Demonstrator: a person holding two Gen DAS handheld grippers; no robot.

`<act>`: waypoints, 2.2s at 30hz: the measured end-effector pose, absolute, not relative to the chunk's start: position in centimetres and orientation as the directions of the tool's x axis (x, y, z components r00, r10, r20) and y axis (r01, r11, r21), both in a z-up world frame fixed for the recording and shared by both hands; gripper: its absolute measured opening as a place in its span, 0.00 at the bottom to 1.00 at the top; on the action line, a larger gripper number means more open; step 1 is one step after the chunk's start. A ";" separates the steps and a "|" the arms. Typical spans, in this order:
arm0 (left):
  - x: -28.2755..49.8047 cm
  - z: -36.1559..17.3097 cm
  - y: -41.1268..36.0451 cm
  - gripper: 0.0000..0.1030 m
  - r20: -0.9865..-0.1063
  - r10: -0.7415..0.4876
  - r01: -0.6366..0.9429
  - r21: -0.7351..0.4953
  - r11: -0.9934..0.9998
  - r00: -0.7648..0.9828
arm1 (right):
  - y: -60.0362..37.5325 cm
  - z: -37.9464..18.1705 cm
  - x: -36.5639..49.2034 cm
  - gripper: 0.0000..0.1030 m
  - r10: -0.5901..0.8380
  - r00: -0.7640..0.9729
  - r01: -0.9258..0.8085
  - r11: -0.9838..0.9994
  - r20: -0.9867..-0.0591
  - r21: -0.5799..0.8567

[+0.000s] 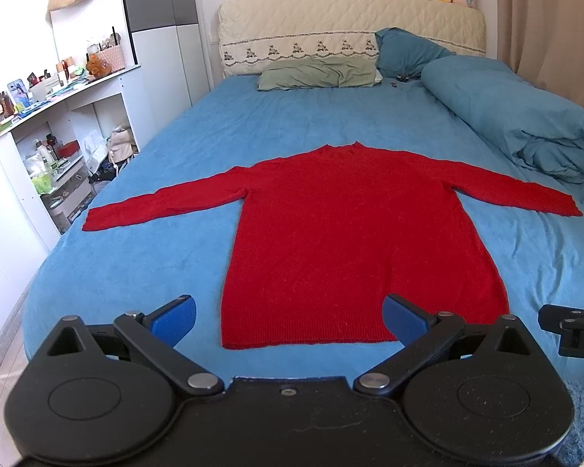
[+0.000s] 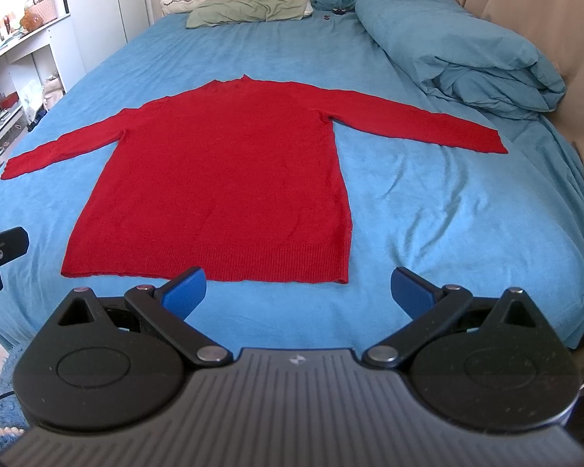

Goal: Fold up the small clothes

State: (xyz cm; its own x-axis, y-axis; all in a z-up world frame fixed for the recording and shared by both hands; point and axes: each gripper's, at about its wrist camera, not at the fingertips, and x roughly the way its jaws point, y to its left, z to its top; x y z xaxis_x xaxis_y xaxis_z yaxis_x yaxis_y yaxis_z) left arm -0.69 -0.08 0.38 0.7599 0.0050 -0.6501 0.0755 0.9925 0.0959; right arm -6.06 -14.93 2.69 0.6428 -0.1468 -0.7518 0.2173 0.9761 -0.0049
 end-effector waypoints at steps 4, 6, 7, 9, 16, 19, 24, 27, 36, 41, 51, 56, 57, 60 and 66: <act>-0.7 0.4 -0.1 1.00 -0.650 0.004 0.077 0.096 0.992 0.760 | -14.9 2.7 -6.1 1.00 -0.146 0.643 0.217 0.976 -0.752 -0.004; -0.8 0.4 -0.1 1.00 -0.650 0.003 0.077 0.095 0.992 0.760 | -14.9 2.7 -6.1 1.00 -0.146 0.643 0.217 0.976 -0.752 -0.004; -0.8 0.4 -0.1 1.00 -0.650 0.003 0.078 0.095 0.992 0.760 | -14.9 2.7 -6.1 1.00 -0.146 0.644 0.217 0.976 -0.751 -0.003; -0.8 0.4 -0.1 1.00 -0.650 0.003 0.078 0.095 0.992 0.760 | -14.9 2.7 -6.1 1.00 -0.146 0.644 0.217 0.976 -0.751 -0.004; -0.9 0.5 -0.1 1.00 -0.643 0.001 0.082 0.099 0.992 0.766 | -14.9 2.6 -6.0 1.00 -0.143 0.644 0.214 0.977 -0.751 -0.002; -0.8 0.8 -0.2 1.00 -0.639 0.001 0.085 0.103 0.991 0.770 | -14.6 2.7 -5.9 1.00 -0.141 0.643 0.208 0.978 -0.752 -0.006; 0.1 1.4 -0.9 1.00 -0.639 -0.021 0.100 0.087 0.991 0.769 | -14.7 3.1 -5.7 1.00 -0.133 0.652 0.208 0.978 -0.746 0.007; 1.9 1.8 -1.9 1.00 -0.641 -0.048 0.124 0.074 0.990 0.766 | -15.8 3.8 -5.1 1.00 -0.138 0.663 0.224 0.974 -0.736 0.018; 15.1 1.9 -8.4 1.00 -0.612 -0.167 0.256 0.060 0.965 0.773 | -25.5 3.3 1.8 1.00 -0.202 0.672 0.373 0.924 -0.712 0.089; 24.3 -0.6 -13.0 1.00 -0.623 -0.266 0.348 0.010 0.938 0.736 | -33.8 0.1 8.3 1.00 -0.281 0.642 0.506 0.855 -0.713 0.119; 37.7 -6.6 -21.7 1.00 -0.699 -0.279 0.351 -0.043 0.935 0.658 | -48.6 -7.5 17.5 1.00 -0.394 0.569 0.683 0.715 -0.721 0.149; 43.3 -10.9 -24.6 1.00 -0.777 -0.240 0.315 -0.057 0.947 0.582 | -55.2 -11.5 20.6 1.00 -0.357 0.529 0.759 0.605 -0.770 0.241; 44.2 -11.9 -25.2 1.00 -0.790 -0.226 0.307 -0.050 0.950 0.570 | -56.7 -12.6 21.1 1.00 -0.360 0.517 0.780 0.572 -0.776 0.254; 46.0 -14.7 -26.5 0.98 -0.829 -0.184 0.287 -0.029 0.957 0.529 | -59.7 -15.0 22.0 0.99 -0.383 0.503 0.815 0.508 -0.775 0.278; 48.5 -18.0 -28.2 0.92 -0.852 -0.141 0.238 -0.020 0.971 0.505 | -62.9 -17.3 23.8 0.80 -0.445 0.483 0.840 0.477 -0.754 0.257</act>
State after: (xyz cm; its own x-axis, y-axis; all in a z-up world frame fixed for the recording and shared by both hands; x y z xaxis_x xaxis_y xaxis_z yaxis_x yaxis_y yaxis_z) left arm 48.46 -28.18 -17.96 0.5048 -0.1408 -0.8517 0.2379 0.9711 -0.0196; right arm 23.76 -62.92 -17.29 0.4835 -0.4446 -0.7541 0.8402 0.4775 0.2572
